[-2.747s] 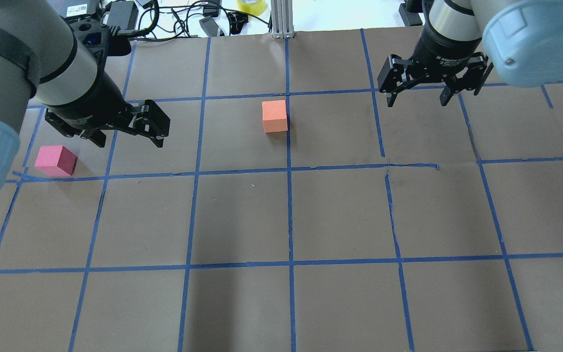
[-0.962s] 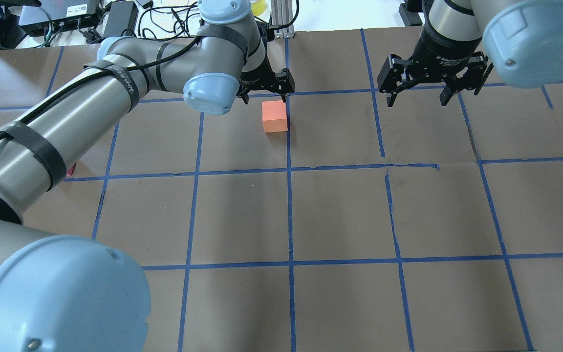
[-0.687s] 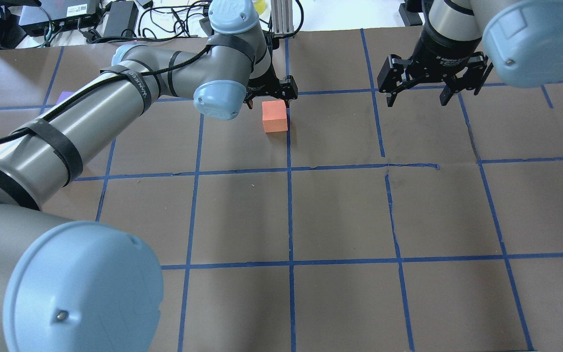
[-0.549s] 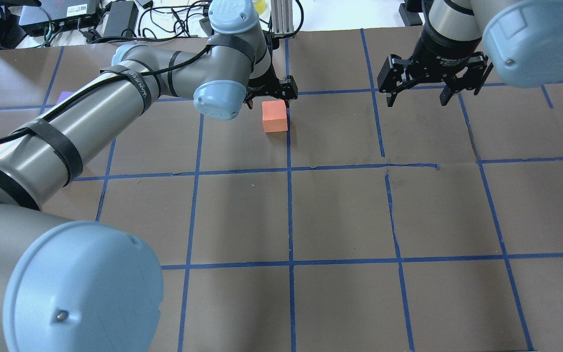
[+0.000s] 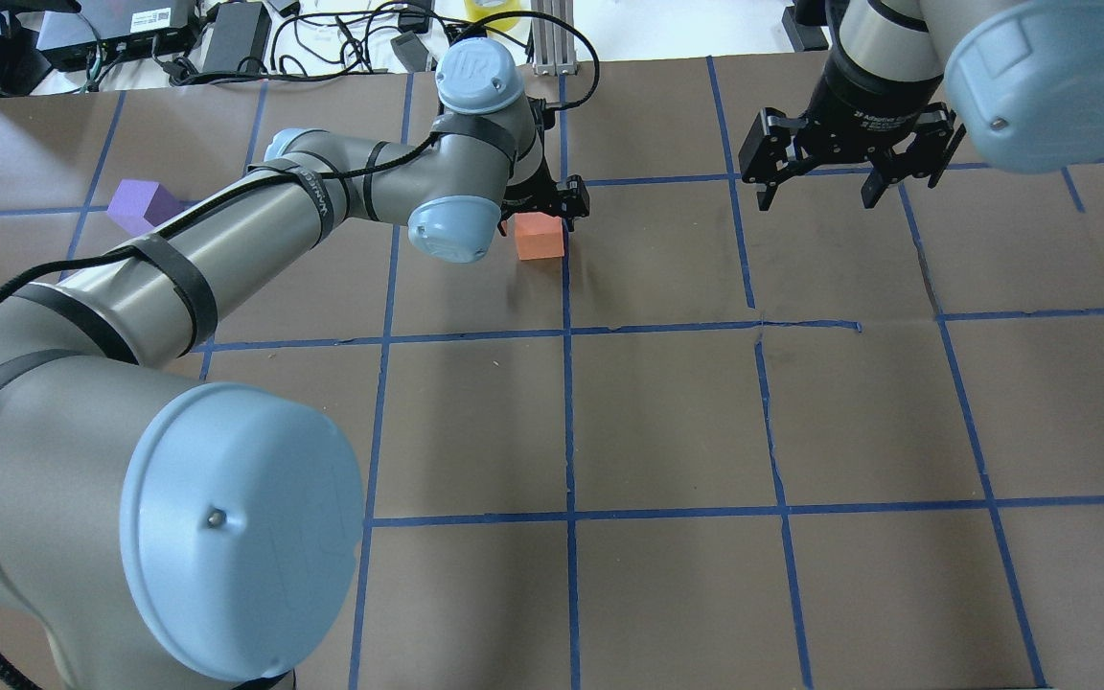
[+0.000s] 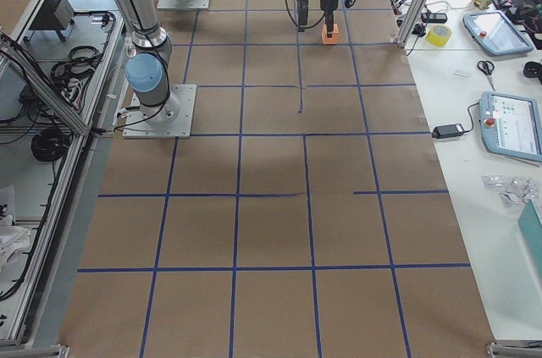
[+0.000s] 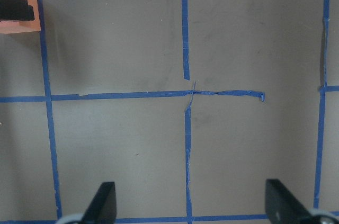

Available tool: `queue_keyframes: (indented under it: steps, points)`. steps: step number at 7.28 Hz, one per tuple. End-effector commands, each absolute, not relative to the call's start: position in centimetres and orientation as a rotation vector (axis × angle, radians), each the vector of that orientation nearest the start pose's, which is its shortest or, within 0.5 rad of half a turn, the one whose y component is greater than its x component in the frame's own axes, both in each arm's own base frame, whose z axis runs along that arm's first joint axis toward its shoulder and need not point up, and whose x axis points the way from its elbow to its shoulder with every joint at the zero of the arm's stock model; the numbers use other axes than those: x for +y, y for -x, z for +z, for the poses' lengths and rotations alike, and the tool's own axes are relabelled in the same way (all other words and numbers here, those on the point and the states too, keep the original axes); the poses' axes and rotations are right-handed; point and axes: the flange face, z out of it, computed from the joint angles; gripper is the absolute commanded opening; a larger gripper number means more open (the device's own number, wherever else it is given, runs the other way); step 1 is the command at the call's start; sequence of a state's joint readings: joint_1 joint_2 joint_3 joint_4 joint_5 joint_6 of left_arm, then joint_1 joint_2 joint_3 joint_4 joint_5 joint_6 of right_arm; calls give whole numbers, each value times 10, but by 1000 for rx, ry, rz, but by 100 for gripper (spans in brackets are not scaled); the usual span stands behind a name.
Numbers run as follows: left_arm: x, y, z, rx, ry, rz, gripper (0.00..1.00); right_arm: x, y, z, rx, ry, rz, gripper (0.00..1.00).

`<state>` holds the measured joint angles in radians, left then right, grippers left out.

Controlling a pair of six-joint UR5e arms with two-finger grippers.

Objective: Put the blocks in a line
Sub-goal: 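Carry the orange cube with the left gripper toward the pink cube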

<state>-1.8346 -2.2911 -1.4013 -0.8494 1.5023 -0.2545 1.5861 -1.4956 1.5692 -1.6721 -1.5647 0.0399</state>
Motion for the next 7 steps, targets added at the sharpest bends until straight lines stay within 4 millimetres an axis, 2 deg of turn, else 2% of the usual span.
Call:
queue_keyframes:
  steps: [1, 2, 3, 4, 5, 6, 7]
  points:
    - [-669, 326, 192, 3246, 23, -241, 38, -523, -142, 461, 3133, -38, -43, 100]
    - [-669, 325, 222, 3245, -23, -305, 38, -523, -142, 461, 3133, -38, -43, 100]
    - [-674, 297, 237, 3199, -120, -296, 38, -523, -142, 460, 3133, -38, -43, 100]
    - [-692, 244, 251, 3156, -88, -281, 38, -523, -142, 460, 3134, -38, -43, 100]
    - [-697, 195, 271, 3190, -3, -215, 38, -523, -142, 460, 3136, -38, -38, 100]
    - [-703, 142, 296, 3185, -9, -237, 38, -523, -142, 460, 3134, -41, -41, 100]
    - [-704, 72, 313, 3176, 93, -215, 39, -523, -142, 460, 3136, -41, -36, 100]
